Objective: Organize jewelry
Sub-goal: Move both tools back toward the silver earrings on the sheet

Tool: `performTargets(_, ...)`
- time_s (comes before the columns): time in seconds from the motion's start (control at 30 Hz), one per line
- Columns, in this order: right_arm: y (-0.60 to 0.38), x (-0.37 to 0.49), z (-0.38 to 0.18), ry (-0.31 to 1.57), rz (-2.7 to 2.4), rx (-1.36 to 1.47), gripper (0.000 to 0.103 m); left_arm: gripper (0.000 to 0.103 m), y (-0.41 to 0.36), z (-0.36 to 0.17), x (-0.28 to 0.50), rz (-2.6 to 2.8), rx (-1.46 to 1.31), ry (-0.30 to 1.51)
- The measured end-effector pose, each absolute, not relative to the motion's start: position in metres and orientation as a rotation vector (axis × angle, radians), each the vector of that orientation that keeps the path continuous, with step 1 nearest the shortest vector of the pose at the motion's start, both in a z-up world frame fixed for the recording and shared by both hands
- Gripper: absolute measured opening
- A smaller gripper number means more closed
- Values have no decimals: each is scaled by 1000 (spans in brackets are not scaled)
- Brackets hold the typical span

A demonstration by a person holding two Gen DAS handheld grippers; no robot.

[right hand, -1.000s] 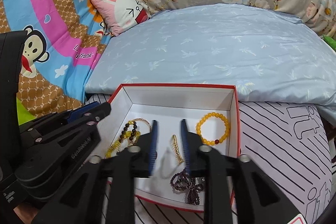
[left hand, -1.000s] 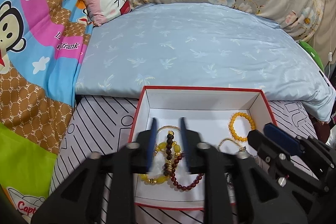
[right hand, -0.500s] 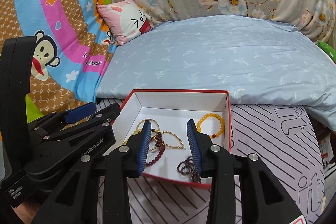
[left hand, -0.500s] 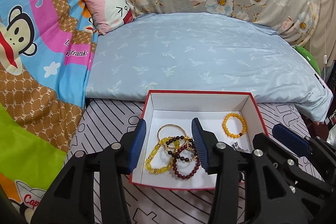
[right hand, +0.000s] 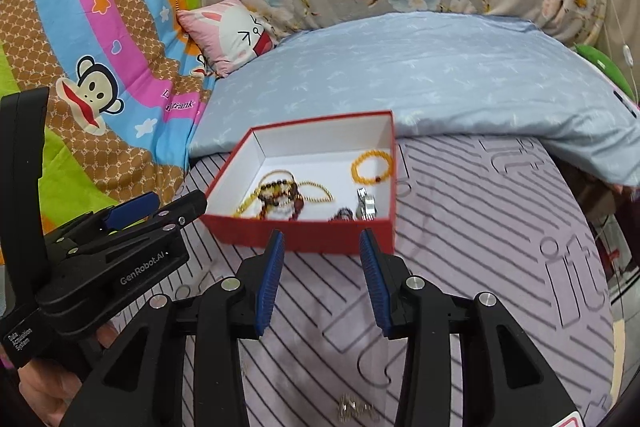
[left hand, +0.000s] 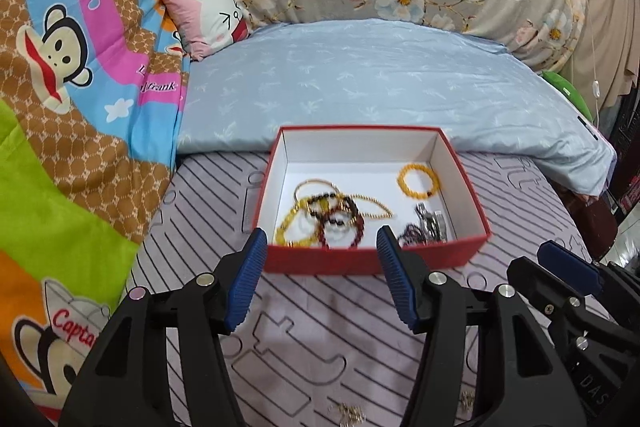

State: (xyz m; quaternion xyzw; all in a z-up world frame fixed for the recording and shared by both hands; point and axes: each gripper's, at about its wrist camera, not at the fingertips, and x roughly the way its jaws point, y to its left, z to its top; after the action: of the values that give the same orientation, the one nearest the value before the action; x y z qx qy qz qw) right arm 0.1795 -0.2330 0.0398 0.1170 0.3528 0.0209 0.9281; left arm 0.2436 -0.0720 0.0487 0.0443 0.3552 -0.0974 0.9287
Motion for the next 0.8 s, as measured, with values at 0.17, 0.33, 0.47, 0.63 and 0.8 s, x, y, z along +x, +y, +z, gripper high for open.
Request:
performTargets(0.17,-234,155,25,752,33,253,39,55,-71,38,220,-203,95,755)
performTargets(0.33,-233,134,6,791,28,267,39,55,-67,23,203,-193,86,793)
performTargets(0.47,-232,119,-8,819,18,274,39,55,-63,11,192,-182,81,823)
performTargets(0.63,-233,103,-25,848,-4,262,39,55,-56,-4,180,-168,68,860)
performTargets(0.8,-227,88,-44,885,-20,217,39,61,-45,-30,162,-154,47,913)
